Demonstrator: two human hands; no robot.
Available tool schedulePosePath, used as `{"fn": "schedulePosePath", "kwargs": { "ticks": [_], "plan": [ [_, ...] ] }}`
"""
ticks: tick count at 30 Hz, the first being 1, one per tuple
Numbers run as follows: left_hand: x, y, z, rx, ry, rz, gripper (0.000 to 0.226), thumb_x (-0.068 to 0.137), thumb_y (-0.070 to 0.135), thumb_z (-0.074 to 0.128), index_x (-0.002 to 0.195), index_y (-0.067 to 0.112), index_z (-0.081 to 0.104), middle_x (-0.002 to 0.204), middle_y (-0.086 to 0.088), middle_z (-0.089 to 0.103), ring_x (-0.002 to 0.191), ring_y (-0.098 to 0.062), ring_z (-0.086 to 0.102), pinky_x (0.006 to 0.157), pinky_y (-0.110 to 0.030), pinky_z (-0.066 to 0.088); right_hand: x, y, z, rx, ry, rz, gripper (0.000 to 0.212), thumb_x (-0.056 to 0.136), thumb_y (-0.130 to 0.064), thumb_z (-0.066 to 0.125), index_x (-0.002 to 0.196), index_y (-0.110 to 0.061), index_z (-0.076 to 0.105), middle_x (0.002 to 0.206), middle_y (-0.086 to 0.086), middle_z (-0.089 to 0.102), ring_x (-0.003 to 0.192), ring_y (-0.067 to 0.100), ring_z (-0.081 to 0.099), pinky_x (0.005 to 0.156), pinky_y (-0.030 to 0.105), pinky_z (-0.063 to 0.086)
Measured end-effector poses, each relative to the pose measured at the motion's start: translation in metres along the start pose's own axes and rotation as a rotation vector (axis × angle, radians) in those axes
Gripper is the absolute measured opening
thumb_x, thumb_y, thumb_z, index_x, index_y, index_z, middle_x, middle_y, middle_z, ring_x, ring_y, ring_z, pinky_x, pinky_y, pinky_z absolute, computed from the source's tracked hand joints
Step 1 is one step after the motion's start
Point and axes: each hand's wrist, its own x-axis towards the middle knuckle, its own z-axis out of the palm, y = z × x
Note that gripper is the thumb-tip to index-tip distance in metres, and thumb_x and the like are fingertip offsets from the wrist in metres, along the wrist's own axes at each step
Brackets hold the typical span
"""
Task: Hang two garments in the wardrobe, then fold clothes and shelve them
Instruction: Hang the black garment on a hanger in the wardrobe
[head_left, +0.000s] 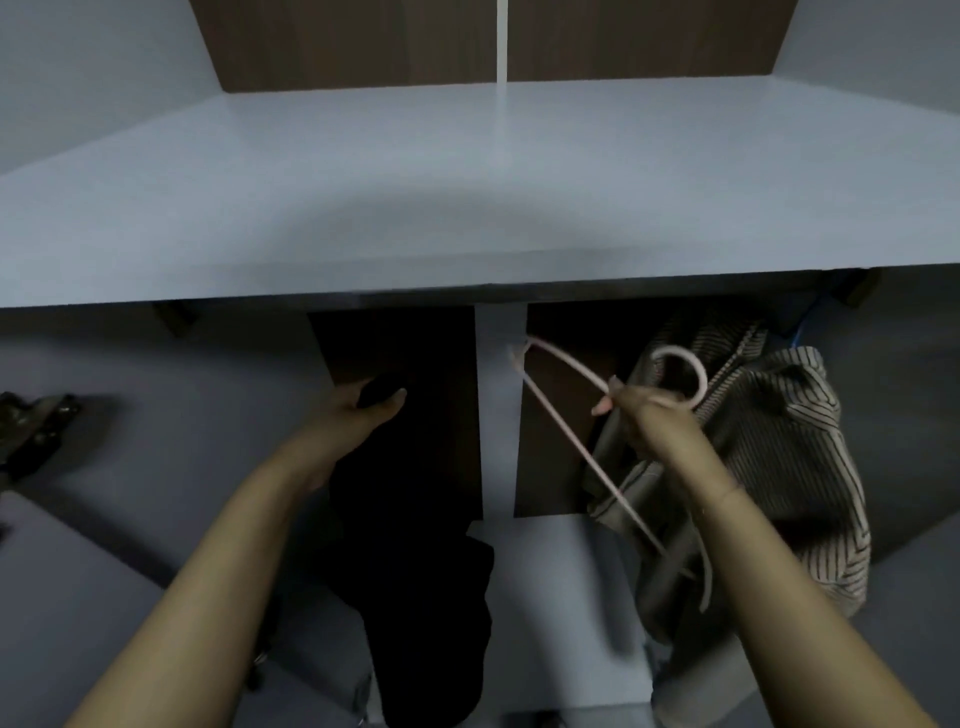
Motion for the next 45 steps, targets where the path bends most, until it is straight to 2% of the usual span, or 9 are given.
{"fn": "schedulePosePath", "kwargs": {
  "ticks": [8, 11, 15, 24, 30, 32, 35, 41, 45],
  "plan": [
    [0.000, -0.024, -0.005, -0.169, -0.127, -0.138, 0.054, 0.077, 0.040, 0.072, 0.127, 0.022, 0.062, 0.114, -0.007, 0.070, 0.101, -0.025, 0.068, 0.084, -0.033, 0.054, -0.114, 0.063, 0.033, 0.018, -0.282, 0.081, 0.039, 0.097, -0.036, 0.053, 0.067, -0.017, 0.070, 0.040, 0.001, 0.036, 0.032, 0.010, 0.028, 0.037, 0.019, 0.024],
    [-0.009, -0.031, 0.008, -0.162, -0.220, -0.104, 0.045, 0.081, 0.037, 0.072, 0.124, 0.025, 0.064, 0.102, 0.001, 0.075, 0.092, -0.017, 0.072, 0.071, -0.026, 0.056, -0.148, 0.075, 0.040, 0.060, -0.236, 0.148, 0.039, 0.099, -0.032, 0.051, 0.067, -0.015, 0.066, 0.042, 0.001, 0.035, 0.034, 0.010, 0.026, 0.036, 0.018, 0.021],
    [-0.022, -0.038, 0.020, -0.087, -0.259, -0.052, 0.047, 0.087, 0.040, 0.068, 0.129, 0.021, 0.061, 0.114, -0.003, 0.070, 0.102, -0.020, 0.067, 0.087, -0.031, 0.054, -0.190, 0.088, 0.029, 0.076, -0.158, 0.181, 0.043, 0.097, -0.036, 0.053, 0.061, -0.017, 0.066, 0.040, 0.000, 0.031, 0.034, 0.010, 0.022, 0.036, 0.015, 0.019],
    [-0.089, -0.014, 0.050, -0.012, -0.463, 0.096, 0.018, 0.096, 0.029, 0.058, 0.112, 0.024, 0.065, 0.107, 0.000, 0.071, 0.097, -0.012, 0.068, 0.086, -0.025, 0.054, -0.210, 0.095, 0.045, -0.007, -0.245, 0.249, 0.042, 0.099, -0.033, 0.052, 0.063, -0.013, 0.064, 0.043, 0.002, 0.028, 0.035, 0.011, 0.022, 0.039, 0.020, 0.015],
    [-0.128, -0.016, 0.077, 0.058, -0.534, 0.191, 0.015, 0.099, 0.027, 0.054, 0.109, 0.027, 0.065, 0.099, 0.008, 0.070, 0.094, -0.005, 0.066, 0.085, -0.019, 0.050, -0.195, 0.095, 0.068, 0.028, 0.085, 0.177, 0.039, 0.099, -0.016, 0.053, 0.063, -0.008, 0.062, 0.040, -0.008, 0.044, 0.035, 0.004, 0.037, 0.040, 0.015, 0.031],
    [-0.127, -0.020, 0.067, 0.094, -0.470, 0.249, 0.016, 0.099, 0.026, 0.053, 0.103, 0.024, 0.068, 0.094, 0.011, 0.070, 0.090, -0.005, 0.066, 0.079, -0.018, 0.049, -0.191, 0.097, 0.061, 0.094, 0.229, 0.140, 0.038, 0.100, -0.017, 0.052, 0.063, -0.009, 0.059, 0.044, -0.006, 0.041, 0.042, 0.009, 0.037, 0.048, 0.025, 0.034],
    [-0.119, -0.024, 0.055, 0.122, -0.385, 0.253, 0.015, 0.098, 0.028, 0.055, 0.098, 0.027, 0.069, 0.085, 0.019, 0.070, 0.081, 0.002, 0.065, 0.070, -0.012, 0.044, -0.188, 0.096, 0.045, 0.096, 0.322, -0.021, 0.040, 0.101, -0.019, 0.050, 0.064, -0.006, 0.059, 0.052, -0.008, 0.047, 0.055, 0.010, 0.044, 0.062, 0.021, 0.039],
    [-0.114, 0.001, 0.077, -0.092, -0.243, 0.301, 0.018, 0.097, 0.026, 0.057, 0.103, 0.016, 0.070, 0.093, -0.001, 0.072, 0.085, -0.007, 0.068, 0.073, -0.014, 0.050, -0.176, 0.090, 0.041, -0.004, 0.009, -0.045, 0.041, 0.099, -0.023, 0.054, 0.065, -0.001, 0.060, 0.046, -0.006, 0.042, 0.045, 0.003, 0.040, 0.057, 0.013, 0.034],
    [-0.117, 0.006, 0.110, 0.069, -0.417, 0.335, 0.016, 0.096, 0.027, 0.057, 0.105, 0.020, 0.067, 0.096, 0.007, 0.070, 0.092, -0.002, 0.065, 0.079, -0.014, 0.048, -0.166, 0.077, 0.043, 0.042, -0.071, -0.060, 0.040, 0.099, -0.018, 0.054, 0.063, -0.001, 0.060, 0.043, -0.012, 0.049, 0.047, -0.001, 0.047, 0.058, 0.011, 0.036]
  ]
}}
